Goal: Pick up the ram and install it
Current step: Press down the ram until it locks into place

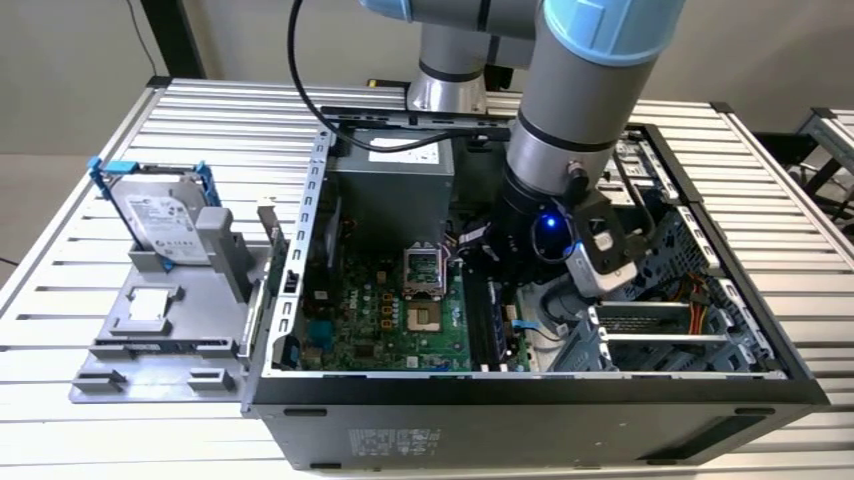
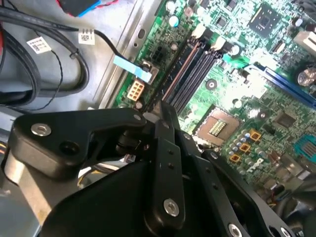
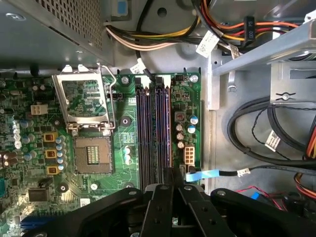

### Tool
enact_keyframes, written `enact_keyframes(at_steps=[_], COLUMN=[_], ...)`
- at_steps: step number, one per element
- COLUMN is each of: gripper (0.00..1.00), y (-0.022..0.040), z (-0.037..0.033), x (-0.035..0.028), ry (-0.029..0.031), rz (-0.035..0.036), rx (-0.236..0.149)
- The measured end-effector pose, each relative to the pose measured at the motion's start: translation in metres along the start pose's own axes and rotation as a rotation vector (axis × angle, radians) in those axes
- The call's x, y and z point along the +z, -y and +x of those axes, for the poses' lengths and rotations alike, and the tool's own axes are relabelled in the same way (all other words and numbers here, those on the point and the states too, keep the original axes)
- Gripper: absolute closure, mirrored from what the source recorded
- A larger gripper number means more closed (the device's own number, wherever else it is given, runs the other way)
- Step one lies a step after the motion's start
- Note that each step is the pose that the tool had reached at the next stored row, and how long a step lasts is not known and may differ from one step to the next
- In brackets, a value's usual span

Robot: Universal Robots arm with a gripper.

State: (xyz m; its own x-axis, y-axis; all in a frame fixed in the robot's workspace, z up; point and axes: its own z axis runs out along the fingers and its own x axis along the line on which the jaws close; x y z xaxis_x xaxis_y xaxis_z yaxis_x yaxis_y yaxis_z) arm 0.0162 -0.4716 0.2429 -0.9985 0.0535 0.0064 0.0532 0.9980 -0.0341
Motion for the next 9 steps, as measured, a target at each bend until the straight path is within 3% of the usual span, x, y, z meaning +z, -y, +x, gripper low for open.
enact_keyframes(at_steps=[9], gripper=[1.00], y=[0.0000], z=[-0.0001], x=[-0.0015], ry=[-0.0004], rz=[0.0002], rx=[0.000])
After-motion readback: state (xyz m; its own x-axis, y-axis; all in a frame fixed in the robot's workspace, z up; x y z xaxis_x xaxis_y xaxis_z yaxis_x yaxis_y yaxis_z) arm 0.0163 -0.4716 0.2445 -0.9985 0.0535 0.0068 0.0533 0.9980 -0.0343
